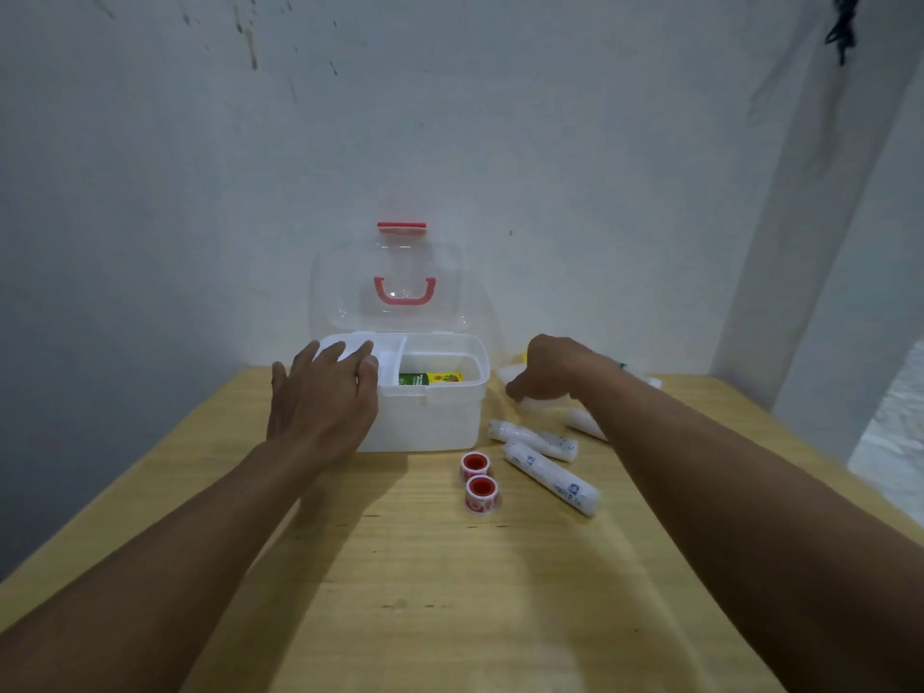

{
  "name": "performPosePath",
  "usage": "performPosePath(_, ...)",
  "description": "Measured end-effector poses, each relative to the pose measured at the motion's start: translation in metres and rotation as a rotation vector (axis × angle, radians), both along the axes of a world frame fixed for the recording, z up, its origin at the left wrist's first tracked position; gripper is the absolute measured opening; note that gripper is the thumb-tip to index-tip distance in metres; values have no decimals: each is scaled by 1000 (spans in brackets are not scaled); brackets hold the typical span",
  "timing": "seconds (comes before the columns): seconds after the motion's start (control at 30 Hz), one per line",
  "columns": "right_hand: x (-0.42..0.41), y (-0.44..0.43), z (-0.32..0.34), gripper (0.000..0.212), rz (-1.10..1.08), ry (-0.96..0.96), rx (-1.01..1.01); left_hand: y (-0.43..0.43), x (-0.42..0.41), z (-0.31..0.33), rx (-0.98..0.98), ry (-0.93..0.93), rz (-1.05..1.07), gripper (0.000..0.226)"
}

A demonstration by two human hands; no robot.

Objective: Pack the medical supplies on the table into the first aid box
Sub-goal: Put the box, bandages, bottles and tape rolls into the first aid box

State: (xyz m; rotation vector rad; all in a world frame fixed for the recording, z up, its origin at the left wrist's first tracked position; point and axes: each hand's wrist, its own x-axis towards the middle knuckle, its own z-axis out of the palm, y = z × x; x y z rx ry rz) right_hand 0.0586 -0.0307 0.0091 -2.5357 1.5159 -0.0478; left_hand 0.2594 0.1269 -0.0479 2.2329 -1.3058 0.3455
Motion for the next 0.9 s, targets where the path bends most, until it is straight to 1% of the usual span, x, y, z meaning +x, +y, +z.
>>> performPosePath(0.1, -12, 2, 25, 26, -25, -55, -94, -2, 5, 4, -61, 64, -15, 54)
performPosePath(0.23, -13, 4, 56, 23, -23, -165, -151, -1, 6, 3, -29, 51, -10, 51)
performPosePath(0.27, -11, 6, 63, 26, 8, -188, -144, -1, 5, 2, -21, 38, -7, 51)
performPosePath(0.3, -8, 8, 69, 34, 40, -198, -136, -1, 5, 1, -21, 31, -5, 51)
performPosePath(0.33, -4, 11, 74, 43, 78, -190, -135, -1, 4, 0, -26, 29, -5, 51)
performPosePath(0.37, 0, 16, 77, 45, 119, -168, -130, -1, 4, 0, -30, 28, -5, 53)
performPosePath(0.5, 23, 32, 79, 39, 244, -76, -95, -1, 6, 0, -34, 25, -12, 62)
performPosePath(0.63, 50, 34, 64, 42, 285, 21, -108, -1, 6, -1, -40, 19, -8, 63)
performPosePath(0.8, 70, 32, 50, 45, 318, 38, -84, -2, 6, -3, -49, 27, -12, 63)
performPosePath(0.9, 73, 31, 44, 45, 362, 83, -106, -2, 7, -3, -70, 39, -17, 62)
